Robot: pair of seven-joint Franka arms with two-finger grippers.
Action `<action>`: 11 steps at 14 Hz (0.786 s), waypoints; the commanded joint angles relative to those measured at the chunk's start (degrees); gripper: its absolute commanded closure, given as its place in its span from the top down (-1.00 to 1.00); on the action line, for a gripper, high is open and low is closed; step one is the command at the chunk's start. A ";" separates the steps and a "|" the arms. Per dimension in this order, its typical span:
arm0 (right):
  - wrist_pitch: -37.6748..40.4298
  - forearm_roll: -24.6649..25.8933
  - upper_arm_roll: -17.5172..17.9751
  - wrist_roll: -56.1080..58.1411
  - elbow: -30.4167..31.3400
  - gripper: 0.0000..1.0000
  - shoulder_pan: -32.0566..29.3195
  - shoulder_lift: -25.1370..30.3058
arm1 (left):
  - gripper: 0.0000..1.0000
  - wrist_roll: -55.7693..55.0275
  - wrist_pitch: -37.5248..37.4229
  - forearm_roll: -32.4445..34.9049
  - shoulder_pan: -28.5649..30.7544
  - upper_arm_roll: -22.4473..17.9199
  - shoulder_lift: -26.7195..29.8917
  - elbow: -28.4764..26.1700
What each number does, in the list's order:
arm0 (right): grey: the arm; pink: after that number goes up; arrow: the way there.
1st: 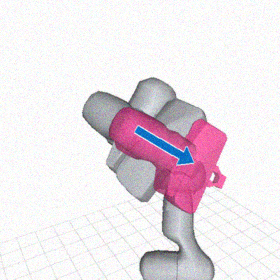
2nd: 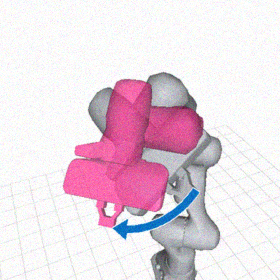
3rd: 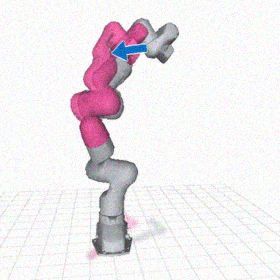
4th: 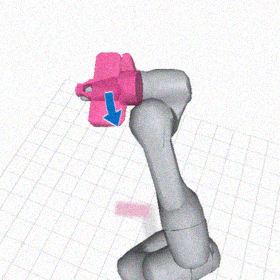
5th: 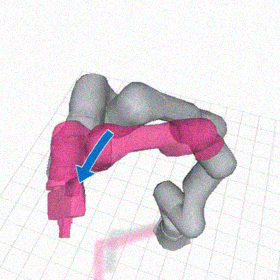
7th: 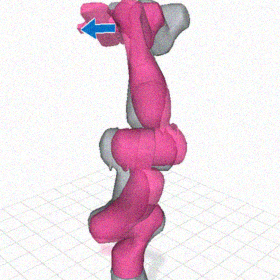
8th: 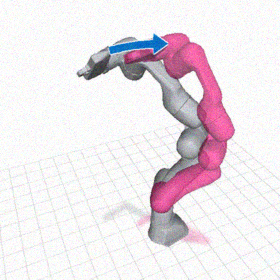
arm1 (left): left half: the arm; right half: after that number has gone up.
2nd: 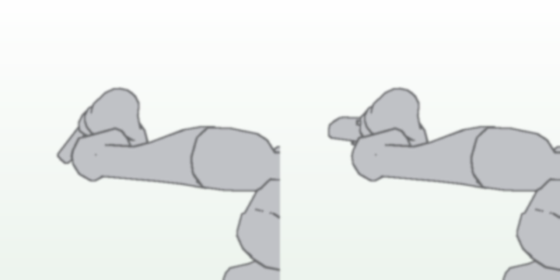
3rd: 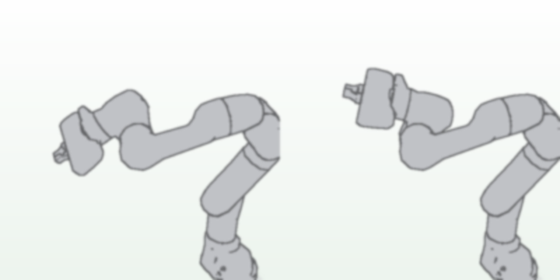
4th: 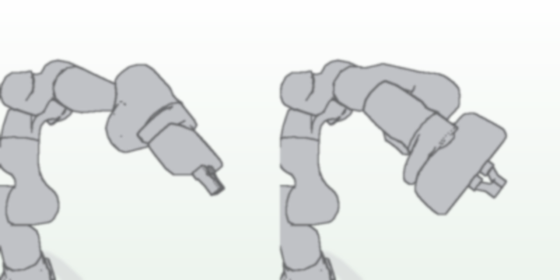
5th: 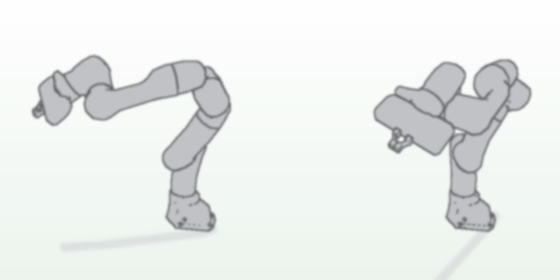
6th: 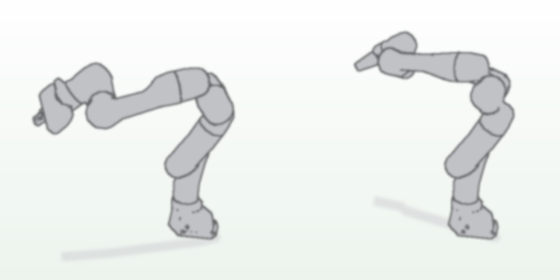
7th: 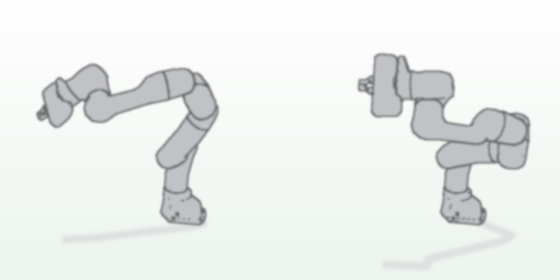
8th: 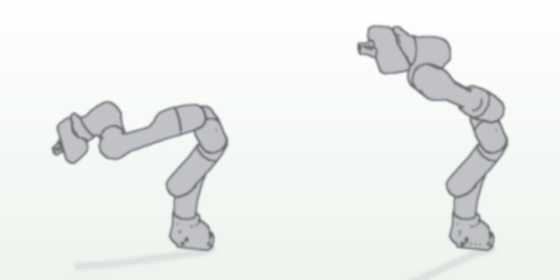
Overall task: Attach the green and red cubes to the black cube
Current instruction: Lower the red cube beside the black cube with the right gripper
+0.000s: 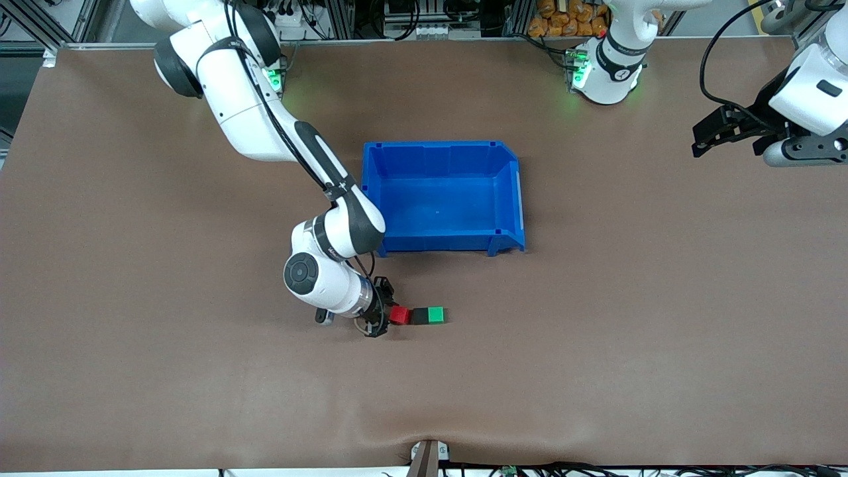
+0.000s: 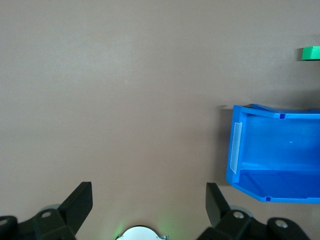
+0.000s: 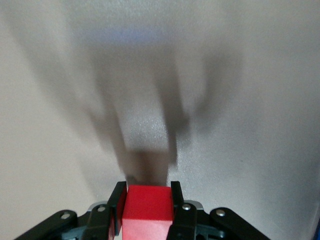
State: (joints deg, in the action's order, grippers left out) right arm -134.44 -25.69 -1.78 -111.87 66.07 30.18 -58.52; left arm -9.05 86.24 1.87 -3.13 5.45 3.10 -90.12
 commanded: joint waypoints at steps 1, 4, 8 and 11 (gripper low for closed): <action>0.15 -0.50 -0.50 -1.07 -3.14 -1.00 0.75 -1.94 | 1.00 0.70 0.07 0.06 -0.04 0.26 0.15 -0.15; 0.15 -0.24 -0.59 -0.99 -4.20 -1.00 1.19 -2.74 | 1.00 0.78 0.16 0.15 -0.04 0.26 -0.11 -0.06; -0.56 -0.07 -0.59 -0.99 -4.64 -1.00 1.54 -3.53 | 1.00 0.70 0.16 0.23 -0.04 0.26 -0.20 0.03; -0.56 -0.07 -0.59 -0.99 -4.64 -1.00 1.72 -3.70 | 1.00 0.78 0.16 0.23 -0.04 0.26 -0.20 0.03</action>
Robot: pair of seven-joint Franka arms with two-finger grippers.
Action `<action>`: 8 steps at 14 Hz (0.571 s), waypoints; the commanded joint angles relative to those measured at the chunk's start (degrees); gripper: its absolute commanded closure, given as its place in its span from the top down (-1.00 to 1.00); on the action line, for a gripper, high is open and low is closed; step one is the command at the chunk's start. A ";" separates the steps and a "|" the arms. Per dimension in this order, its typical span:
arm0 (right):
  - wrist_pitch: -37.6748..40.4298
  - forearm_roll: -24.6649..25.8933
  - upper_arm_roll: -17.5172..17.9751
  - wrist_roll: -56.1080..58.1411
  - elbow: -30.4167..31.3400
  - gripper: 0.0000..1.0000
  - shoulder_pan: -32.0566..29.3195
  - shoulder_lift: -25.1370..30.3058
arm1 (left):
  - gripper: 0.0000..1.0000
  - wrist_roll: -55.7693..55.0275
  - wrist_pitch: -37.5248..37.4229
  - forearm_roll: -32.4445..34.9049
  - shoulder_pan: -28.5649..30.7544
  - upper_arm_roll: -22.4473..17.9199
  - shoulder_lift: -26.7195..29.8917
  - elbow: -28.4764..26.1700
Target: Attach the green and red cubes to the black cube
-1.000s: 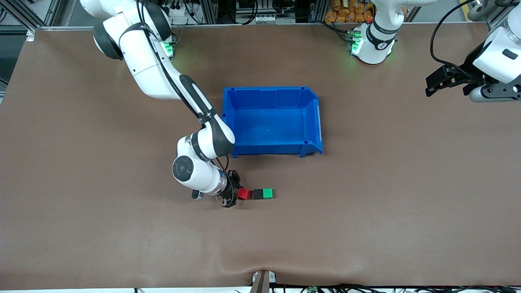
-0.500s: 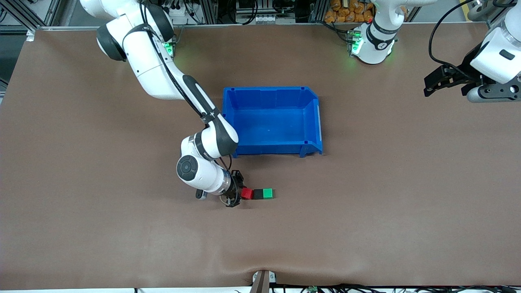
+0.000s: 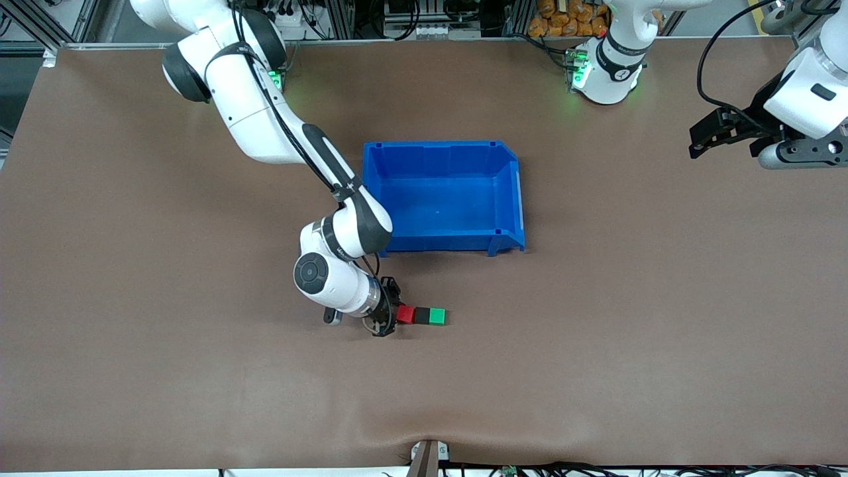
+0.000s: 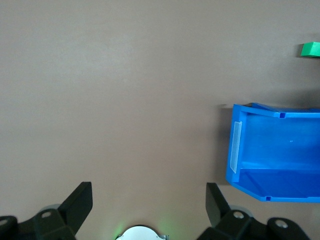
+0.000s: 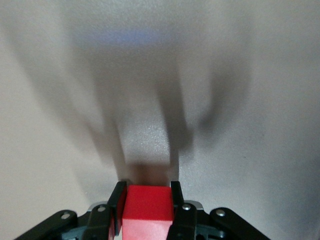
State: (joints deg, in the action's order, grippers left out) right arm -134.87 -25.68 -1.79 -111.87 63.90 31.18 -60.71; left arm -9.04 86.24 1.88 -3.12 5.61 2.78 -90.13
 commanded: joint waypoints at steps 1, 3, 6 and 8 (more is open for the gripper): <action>-0.13 -0.07 -0.59 -0.98 -2.46 -1.00 0.72 -1.52 | 1.00 0.70 0.15 0.23 -0.04 0.11 0.12 0.04; -0.13 0.10 -0.67 -0.98 -2.46 -1.00 1.07 -1.60 | 1.00 0.52 0.15 0.23 -0.04 0.11 0.20 0.04; -0.04 0.28 -0.67 -0.54 -2.46 -1.00 1.07 -1.60 | 1.00 0.08 0.06 0.23 -0.04 0.11 0.20 -0.05; -0.04 0.71 -0.76 -0.36 -2.46 -0.78 1.16 -1.60 | 1.00 0.08 0.06 0.23 0.05 0.11 0.20 0.04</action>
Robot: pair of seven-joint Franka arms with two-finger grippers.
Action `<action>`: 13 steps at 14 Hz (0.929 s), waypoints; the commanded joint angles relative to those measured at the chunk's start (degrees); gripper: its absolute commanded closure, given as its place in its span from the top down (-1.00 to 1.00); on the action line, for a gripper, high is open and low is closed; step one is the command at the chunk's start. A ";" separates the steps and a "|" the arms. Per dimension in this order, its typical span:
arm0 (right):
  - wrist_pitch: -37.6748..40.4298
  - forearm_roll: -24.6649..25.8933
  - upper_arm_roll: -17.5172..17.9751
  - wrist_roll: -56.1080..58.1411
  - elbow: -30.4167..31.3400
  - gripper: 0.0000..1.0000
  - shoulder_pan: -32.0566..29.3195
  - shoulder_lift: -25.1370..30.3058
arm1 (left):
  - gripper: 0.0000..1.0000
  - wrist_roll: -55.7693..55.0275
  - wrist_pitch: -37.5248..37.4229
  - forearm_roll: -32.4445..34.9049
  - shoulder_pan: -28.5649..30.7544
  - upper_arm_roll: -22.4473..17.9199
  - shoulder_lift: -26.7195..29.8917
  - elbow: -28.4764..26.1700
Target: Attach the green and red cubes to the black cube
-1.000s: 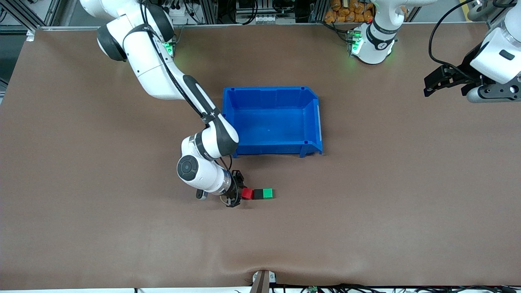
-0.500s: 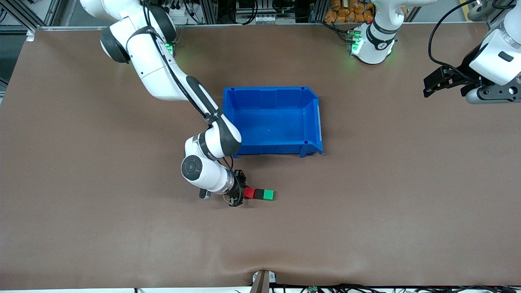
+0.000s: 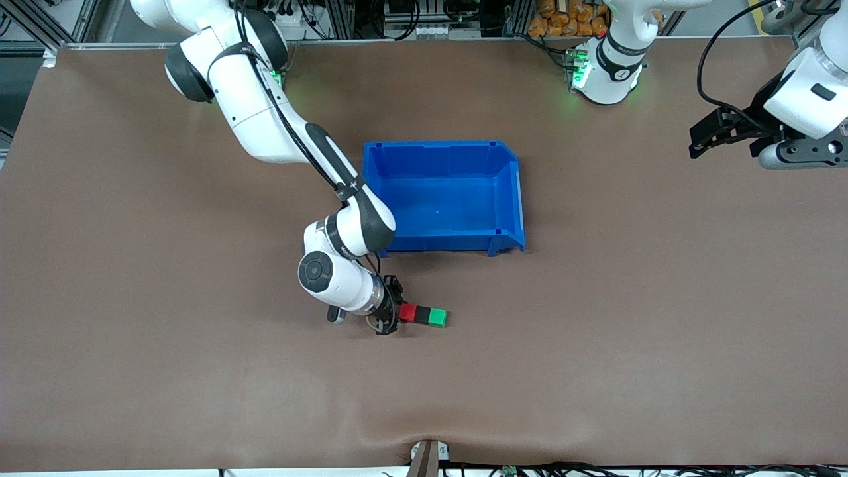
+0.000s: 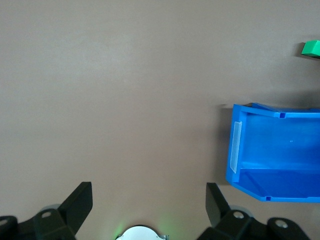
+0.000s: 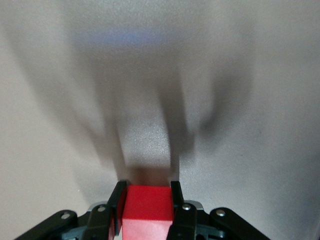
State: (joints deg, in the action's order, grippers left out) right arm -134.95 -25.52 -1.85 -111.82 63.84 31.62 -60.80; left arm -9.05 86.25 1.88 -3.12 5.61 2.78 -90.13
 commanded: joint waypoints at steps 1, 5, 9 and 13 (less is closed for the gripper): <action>0.04 1.60 -0.70 -0.33 -2.41 -0.54 0.72 -1.51 | 1.00 0.08 0.06 0.23 0.04 0.11 0.29 -0.05; 0.04 3.63 -0.61 -0.42 -2.32 -0.09 0.99 -1.51 | 1.00 0.08 0.06 0.23 0.04 0.11 0.20 -0.05; 0.39 4.50 -0.70 -0.42 -2.32 0.64 0.99 -1.25 | 1.00 0.08 0.15 0.23 -0.05 0.11 -0.06 -0.05; 0.56 5.13 -0.61 -0.51 -2.14 0.92 0.99 -0.63 | 1.00 -0.01 0.24 0.23 -0.05 0.11 -0.50 0.21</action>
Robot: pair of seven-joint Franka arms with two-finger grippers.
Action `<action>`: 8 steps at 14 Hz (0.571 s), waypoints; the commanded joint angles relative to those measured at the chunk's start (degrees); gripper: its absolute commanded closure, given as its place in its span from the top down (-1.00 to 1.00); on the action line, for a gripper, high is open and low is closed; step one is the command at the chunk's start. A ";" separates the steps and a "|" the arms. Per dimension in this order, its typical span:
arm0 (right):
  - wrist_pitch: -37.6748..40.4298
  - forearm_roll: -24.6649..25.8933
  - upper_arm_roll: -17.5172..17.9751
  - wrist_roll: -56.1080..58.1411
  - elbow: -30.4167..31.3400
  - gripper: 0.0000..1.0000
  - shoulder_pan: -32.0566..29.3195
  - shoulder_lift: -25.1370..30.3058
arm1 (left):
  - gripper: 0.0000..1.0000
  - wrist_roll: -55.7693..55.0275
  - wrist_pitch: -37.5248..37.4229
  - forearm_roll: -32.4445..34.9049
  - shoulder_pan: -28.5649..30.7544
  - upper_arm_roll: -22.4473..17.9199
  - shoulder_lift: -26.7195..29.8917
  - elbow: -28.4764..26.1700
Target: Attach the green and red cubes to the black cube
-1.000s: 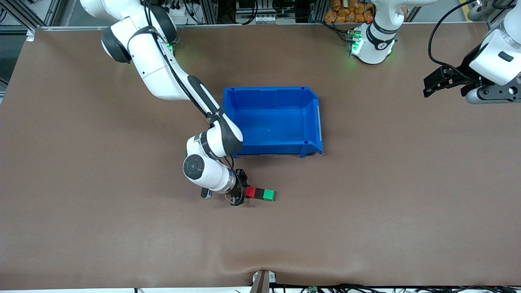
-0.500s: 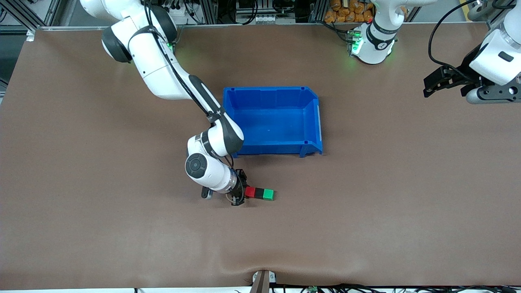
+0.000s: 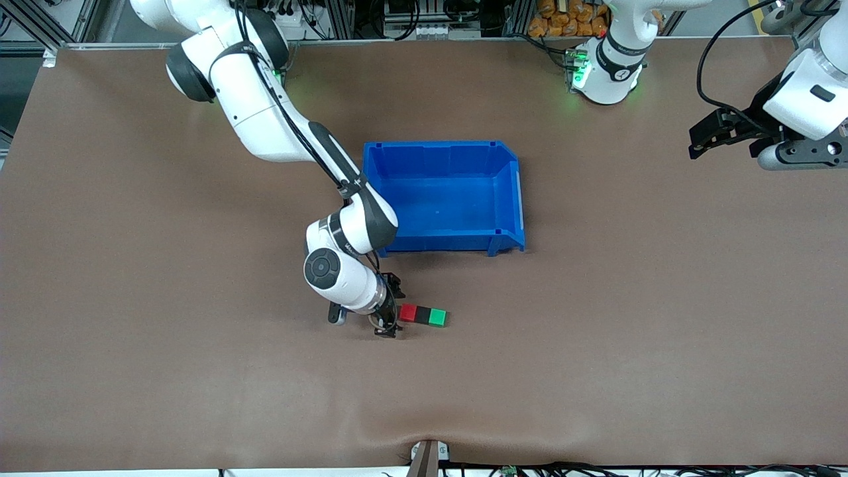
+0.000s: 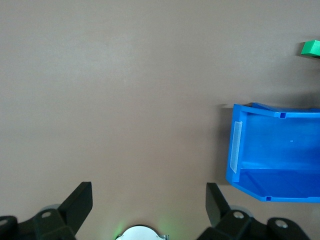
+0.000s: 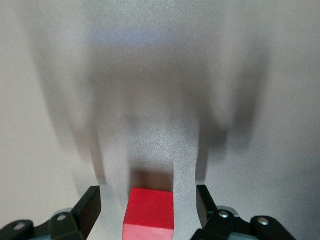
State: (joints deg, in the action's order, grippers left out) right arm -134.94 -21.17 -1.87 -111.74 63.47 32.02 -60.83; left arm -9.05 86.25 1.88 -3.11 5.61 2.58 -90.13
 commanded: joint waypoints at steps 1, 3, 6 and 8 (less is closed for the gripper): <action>0.65 0.78 -0.59 -0.50 -1.68 1.00 0.41 -0.44 | 1.00 -0.01 0.24 0.23 -0.05 0.11 -0.29 0.22; 2.04 0.78 -0.59 -0.58 -1.59 1.00 -0.03 0.09 | 1.00 -0.01 0.24 0.23 0.04 0.11 -0.12 0.22; 2.93 0.78 -0.68 -0.50 -1.59 1.00 -0.29 0.44 | 1.00 -0.01 0.24 0.23 0.30 0.11 -0.03 0.22; 3.72 0.78 -0.76 -0.50 -1.68 1.00 -0.38 0.79 | 1.00 -0.01 0.24 0.23 0.39 0.11 0.06 0.31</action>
State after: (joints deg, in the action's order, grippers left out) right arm -133.05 -21.14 -2.67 -111.75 62.42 31.98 -60.67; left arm -9.05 86.34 1.88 -2.96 5.59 2.41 -90.13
